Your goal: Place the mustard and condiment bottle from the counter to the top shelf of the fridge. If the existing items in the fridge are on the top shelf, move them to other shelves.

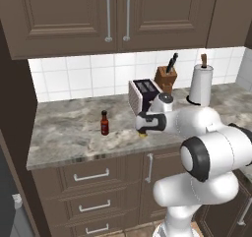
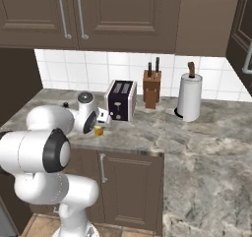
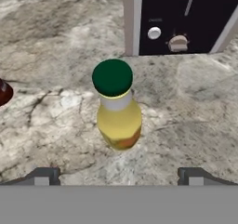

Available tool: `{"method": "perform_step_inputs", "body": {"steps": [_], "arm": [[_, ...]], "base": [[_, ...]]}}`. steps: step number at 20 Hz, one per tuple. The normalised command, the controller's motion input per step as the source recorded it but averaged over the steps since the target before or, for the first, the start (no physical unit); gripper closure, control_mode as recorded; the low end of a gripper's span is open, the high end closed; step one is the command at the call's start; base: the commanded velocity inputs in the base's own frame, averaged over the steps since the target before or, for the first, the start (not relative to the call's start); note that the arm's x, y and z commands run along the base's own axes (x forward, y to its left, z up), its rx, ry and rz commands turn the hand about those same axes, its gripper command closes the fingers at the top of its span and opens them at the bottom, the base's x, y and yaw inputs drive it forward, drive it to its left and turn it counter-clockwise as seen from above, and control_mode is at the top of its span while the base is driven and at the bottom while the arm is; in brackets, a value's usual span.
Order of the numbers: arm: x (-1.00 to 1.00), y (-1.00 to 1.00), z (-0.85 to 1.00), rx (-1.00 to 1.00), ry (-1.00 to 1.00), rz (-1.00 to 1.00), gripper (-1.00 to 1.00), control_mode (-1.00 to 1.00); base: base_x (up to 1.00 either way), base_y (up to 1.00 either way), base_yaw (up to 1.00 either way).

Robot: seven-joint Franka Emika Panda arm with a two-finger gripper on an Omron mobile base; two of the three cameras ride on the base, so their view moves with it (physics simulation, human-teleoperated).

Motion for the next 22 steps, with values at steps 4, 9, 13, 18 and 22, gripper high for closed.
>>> {"method": "perform_step_inputs", "body": {"steps": [4, 9, 13, 18, 22], "arm": [[0.28, 0.00, -0.11, 0.00, -0.04, 0.00, -1.00, -1.00], [0.23, 0.00, -0.07, 0.00, -0.03, 0.00, -1.00, -1.00], [0.25, 0.00, -0.07, 0.00, -0.03, 0.00, -1.00, -1.00], [0.20, 0.00, -0.10, 0.00, -0.02, 0.00, -1.00, -1.00], [0.20, 0.00, -0.09, 0.00, -0.04, 0.00, -1.00, -1.00]], "base": [[0.00, 0.00, 0.00], [0.00, 0.00, 0.00], [0.00, 0.00, 0.00], [0.00, 0.00, 0.00], [0.00, 0.00, 0.00]]}}
